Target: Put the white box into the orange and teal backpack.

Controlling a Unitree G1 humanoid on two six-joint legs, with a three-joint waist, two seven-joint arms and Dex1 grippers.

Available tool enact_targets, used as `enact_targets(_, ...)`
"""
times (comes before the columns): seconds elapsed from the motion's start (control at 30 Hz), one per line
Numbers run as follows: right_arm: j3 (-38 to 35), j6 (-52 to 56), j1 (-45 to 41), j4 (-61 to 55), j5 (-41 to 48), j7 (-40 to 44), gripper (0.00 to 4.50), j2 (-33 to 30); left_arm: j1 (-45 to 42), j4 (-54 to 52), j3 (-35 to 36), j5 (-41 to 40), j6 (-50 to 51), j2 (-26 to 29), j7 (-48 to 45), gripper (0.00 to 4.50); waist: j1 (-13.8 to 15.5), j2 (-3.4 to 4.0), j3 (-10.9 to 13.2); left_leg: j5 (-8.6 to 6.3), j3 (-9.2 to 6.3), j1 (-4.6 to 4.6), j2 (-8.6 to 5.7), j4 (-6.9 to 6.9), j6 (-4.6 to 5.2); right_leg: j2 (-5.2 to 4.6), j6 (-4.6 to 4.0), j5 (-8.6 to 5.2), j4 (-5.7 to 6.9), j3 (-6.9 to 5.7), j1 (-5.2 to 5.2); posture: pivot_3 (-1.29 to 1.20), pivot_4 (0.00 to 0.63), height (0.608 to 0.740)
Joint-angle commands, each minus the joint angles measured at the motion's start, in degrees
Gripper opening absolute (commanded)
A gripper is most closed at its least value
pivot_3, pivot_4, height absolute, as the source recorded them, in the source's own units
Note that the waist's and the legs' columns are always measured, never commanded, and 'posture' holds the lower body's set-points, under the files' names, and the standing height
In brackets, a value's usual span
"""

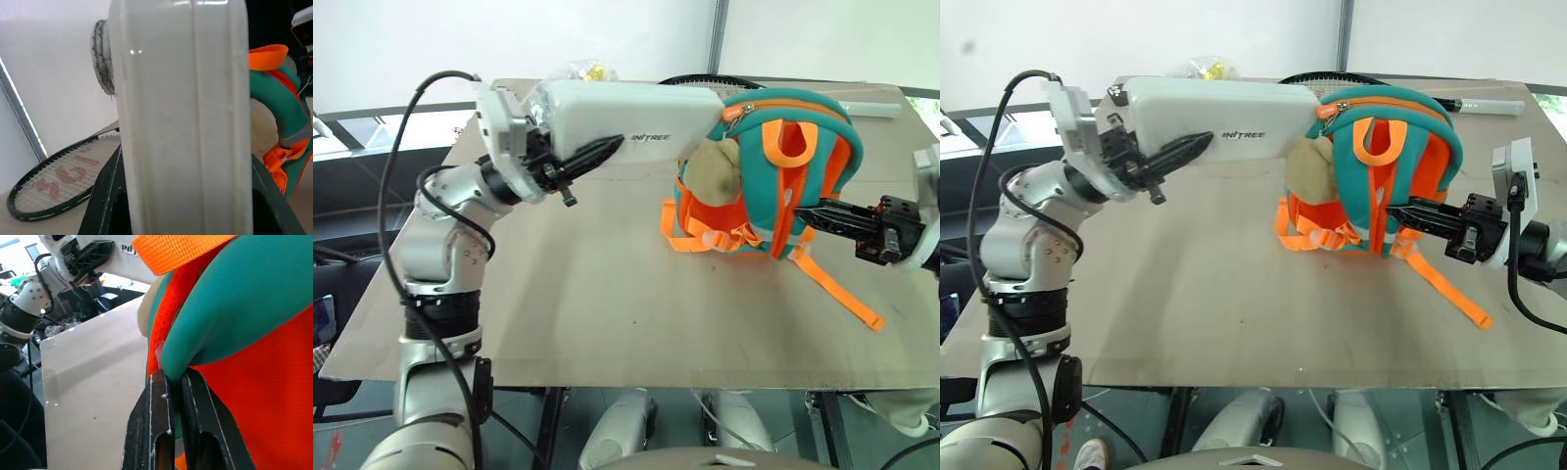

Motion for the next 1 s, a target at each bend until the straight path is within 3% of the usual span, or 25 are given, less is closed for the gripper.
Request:
enact_targets(0.03,-3.4,-1.8,0.7,-1.3,0.1,0.9,0.04,-1.3,-5.3,2.8,2.2,-1.9,-0.7,-0.6,0.6,1.12,0.0,-0.04,0.0,0.0,-0.01,-0.01,0.0,0.01,0.0,0.0,0.0,0.0,0.0,-0.01,0.0,0.0,0.15,0.739)
enact_targets(0.3,-5.0,-3.1,3.2,-2.4,-0.6,-0.4,0.04,-0.9,-8.9,11.2,2.0,-0.6,-3.1,-1.1,-4.0,1.12,-0.5,-0.06,0.0,0.0,-0.03,0.02,0.0,-0.05,0.0,0.03,0.0,0.0,0.01,-0.06,-0.04,0.0,0.15,0.739)
enact_targets(0.47,-6.0,-3.4,4.2,-3.2,0.2,-1.5,0.04,-0.9,-5.1,6.7,-2.6,-1.6,0.7,-2.0,-9.2,1.12,-0.4,-0.06,0.0,0.0,-0.06,0.0,0.0,-0.02,0.0,0.01,0.0,0.0,0.01,-0.04,-0.02,0.0,0.15,0.739)
enact_targets(0.7,-7.3,-3.4,4.8,-4.9,1.8,-3.1,0.04,-0.5,-5.0,7.9,-7.7,1.6,-2.2,-4.8,-13.1,1.12,-0.4,-0.06,0.0,0.0,-0.09,0.01,-0.01,0.01,0.0,0.01,0.0,0.0,0.03,-0.07,0.01,0.0,0.15,0.739)
enact_targets(1.0,-4.3,-4.4,2.5,-7.9,4.3,-6.2,0.04,1.9,-20.0,26.1,-20.7,18.5,-5.8,-17.9,-6.9,1.12,-0.2,-0.12,0.1,0.0,-0.09,-0.03,-0.04,0.04,0.01,-0.02,0.01,0.0,-0.01,-0.12,0.05,0.0,0.15,0.739)
